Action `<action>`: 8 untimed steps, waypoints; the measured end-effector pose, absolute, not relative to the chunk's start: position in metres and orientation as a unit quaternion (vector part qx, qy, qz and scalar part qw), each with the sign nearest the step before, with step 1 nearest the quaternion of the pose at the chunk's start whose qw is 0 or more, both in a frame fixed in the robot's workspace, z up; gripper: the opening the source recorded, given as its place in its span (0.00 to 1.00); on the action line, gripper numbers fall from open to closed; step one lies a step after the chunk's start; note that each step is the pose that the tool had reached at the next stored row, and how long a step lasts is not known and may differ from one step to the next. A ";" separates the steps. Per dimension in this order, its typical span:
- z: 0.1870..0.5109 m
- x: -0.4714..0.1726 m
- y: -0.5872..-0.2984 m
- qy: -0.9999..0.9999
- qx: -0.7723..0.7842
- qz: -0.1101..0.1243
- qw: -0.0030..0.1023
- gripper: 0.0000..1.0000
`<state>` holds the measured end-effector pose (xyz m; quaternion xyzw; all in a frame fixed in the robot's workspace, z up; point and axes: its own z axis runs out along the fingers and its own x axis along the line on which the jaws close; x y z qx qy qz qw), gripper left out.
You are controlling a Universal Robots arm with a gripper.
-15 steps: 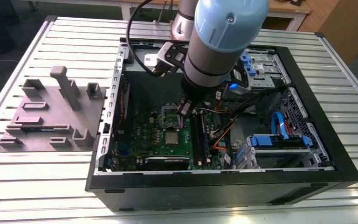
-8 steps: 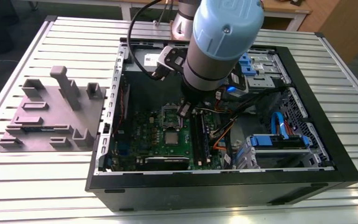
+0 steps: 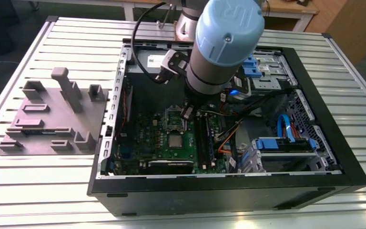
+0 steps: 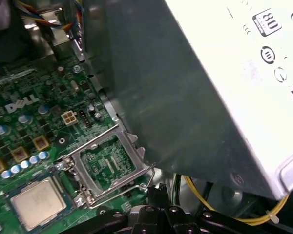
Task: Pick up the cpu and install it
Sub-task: 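Close the cpu cover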
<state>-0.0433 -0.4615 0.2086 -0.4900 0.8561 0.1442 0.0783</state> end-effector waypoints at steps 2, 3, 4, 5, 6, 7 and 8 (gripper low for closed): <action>0.207 -0.043 -0.460 0.856 -0.490 0.145 0.079 0.10; 0.206 -0.043 -0.460 0.856 -0.490 0.145 0.079 0.10; 0.205 -0.043 -0.459 0.856 -0.490 0.145 0.079 0.10; 0.204 -0.043 -0.458 0.856 -0.490 0.146 0.079 0.10; 0.203 -0.043 -0.458 0.856 -0.490 0.146 0.079 0.10; 0.203 -0.043 -0.458 0.856 -0.490 0.147 0.080 0.10; 0.202 -0.043 -0.457 0.855 -0.490 0.148 0.080 0.10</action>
